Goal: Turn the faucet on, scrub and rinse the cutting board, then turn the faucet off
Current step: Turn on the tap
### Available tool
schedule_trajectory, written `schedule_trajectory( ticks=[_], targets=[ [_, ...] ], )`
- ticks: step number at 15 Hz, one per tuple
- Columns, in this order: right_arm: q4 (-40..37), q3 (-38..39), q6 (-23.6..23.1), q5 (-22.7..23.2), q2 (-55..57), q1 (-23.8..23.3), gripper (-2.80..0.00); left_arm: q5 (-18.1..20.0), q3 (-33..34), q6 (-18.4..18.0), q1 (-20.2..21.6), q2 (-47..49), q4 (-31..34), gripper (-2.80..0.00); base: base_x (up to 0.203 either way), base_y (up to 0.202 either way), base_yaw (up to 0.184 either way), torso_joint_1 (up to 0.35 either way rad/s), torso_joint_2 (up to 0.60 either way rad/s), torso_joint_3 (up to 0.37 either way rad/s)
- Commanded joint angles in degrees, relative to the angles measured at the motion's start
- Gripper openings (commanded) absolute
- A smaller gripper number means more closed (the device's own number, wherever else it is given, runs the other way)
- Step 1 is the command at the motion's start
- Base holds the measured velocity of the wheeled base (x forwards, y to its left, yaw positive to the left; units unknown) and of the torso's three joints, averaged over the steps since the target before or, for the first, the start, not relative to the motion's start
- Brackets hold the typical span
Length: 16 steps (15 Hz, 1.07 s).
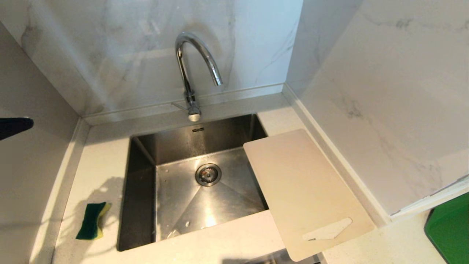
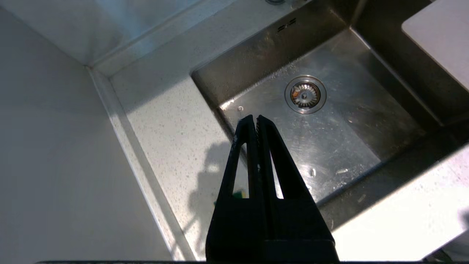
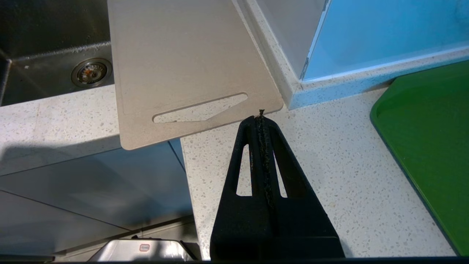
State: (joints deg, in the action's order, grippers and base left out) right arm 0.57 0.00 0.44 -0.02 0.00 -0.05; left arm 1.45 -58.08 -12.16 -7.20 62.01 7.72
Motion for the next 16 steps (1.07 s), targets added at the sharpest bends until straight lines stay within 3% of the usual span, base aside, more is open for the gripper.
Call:
schedule_trajectory(
  ticks=[1,5,10,16],
  targets=[
    [0.0,0.0,0.0,0.0,0.0,0.0,-2.8,-0.1,-6.9,-0.1,-0.3,7.5,2.8,-2.8,0.0,0.0,0.0,0.0,0.0,0.0],
    [0.0,0.0,0.0,0.0,0.0,0.0,-2.8,-3.9,-18.2,-0.7,-3.9,17.8,6.6,-2.8,0.0,0.0,0.0,0.0,0.0,0.0],
    [0.0,0.0,0.0,0.0,0.0,0.0,-2.8,-16.7,-30.1,-2.2,-11.0,30.2,6.4,-2.8,0.0,0.0,0.0,0.0,0.0,0.0],
    [0.0,0.0,0.0,0.0,0.0,0.0,-2.8,-21.9,-44.9,3.7,-14.7,44.6,3.2,-2.8,0.0,0.0,0.0,0.0,0.0,0.0]
  ],
)
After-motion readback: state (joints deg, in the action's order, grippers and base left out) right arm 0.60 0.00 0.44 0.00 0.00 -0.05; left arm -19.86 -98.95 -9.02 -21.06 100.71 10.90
